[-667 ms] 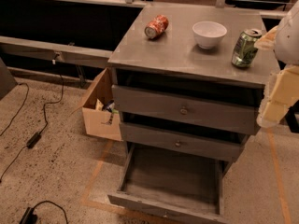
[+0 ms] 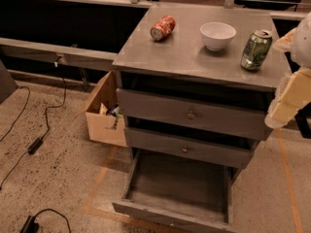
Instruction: Place green can into bottom drawer
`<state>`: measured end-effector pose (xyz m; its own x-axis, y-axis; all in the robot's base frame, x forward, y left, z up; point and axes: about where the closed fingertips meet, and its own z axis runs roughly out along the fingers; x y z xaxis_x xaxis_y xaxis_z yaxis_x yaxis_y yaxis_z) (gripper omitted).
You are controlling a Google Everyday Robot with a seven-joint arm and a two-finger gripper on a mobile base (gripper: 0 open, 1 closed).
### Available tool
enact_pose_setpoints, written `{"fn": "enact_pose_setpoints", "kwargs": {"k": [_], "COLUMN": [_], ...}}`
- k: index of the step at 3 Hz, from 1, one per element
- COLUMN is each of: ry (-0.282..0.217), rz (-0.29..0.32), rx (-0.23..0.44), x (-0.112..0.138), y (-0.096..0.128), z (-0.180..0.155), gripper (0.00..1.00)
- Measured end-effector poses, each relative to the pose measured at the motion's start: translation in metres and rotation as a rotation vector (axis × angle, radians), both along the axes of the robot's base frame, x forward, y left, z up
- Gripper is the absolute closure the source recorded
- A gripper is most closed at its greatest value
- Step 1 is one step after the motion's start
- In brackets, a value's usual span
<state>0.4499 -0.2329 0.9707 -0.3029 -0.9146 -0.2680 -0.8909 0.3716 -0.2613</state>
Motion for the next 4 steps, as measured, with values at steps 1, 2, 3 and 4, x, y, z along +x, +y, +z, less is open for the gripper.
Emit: {"fn": "enact_pose_setpoints", "kwargs": {"k": [1, 2, 3, 4], "ry": [-0.095, -0.194, -0.252, -0.3], "rz": [-0.174, -0.305, -0.396, -0.447], "rx": [0.122, 0.185, 0.263, 0.409], "x": [0.034, 0.081, 0.117, 0.16], "y": [-0.046, -0.09, -0.121, -0.131], "z": [-0.014, -0.023, -0.036, -0.046], "gripper": [0.0, 0.0, 0.0, 0.0]}}
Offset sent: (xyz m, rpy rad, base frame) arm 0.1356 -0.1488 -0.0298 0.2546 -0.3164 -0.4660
